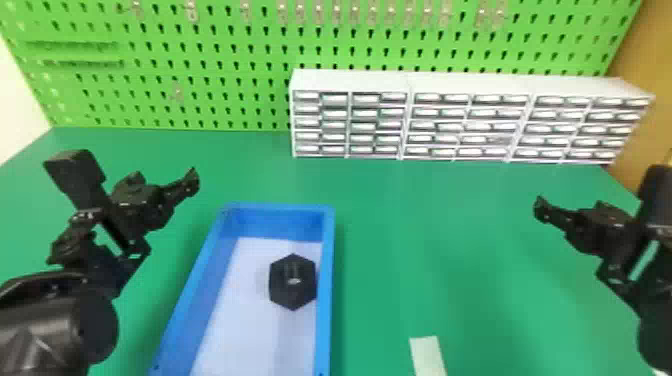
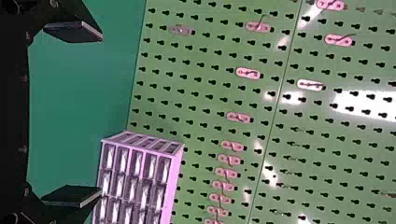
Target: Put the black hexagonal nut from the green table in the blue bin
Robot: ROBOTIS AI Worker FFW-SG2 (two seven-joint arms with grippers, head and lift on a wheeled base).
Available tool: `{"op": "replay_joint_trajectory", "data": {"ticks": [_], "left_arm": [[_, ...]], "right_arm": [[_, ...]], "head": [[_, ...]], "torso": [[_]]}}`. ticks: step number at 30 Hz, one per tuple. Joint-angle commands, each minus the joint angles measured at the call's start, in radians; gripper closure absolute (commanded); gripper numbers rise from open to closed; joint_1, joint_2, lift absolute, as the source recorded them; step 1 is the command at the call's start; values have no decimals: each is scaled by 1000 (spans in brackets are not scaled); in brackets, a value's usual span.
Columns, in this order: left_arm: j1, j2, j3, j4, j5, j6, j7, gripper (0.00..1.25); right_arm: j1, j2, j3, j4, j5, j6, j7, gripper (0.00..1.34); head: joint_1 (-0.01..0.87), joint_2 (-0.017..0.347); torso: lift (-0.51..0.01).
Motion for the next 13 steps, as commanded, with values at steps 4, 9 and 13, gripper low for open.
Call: {"op": "replay_joint_trajectory", "data": {"ticks": [4,9,13], "left_arm": [[0,0,0,0,0,0,0,125],[0,0,0,0,0,0,0,125],[0,0,2,0,0,0,0,125]], "right_arm": [[1,0,0,1,0,0,0,99],[1,0,0,1,0,0,0,99],[1,0,2,1,0,0,0,99]], "head": [[666,32],[666,32],[666,32]], "torso": [[-100],[-100],[-100]]}}
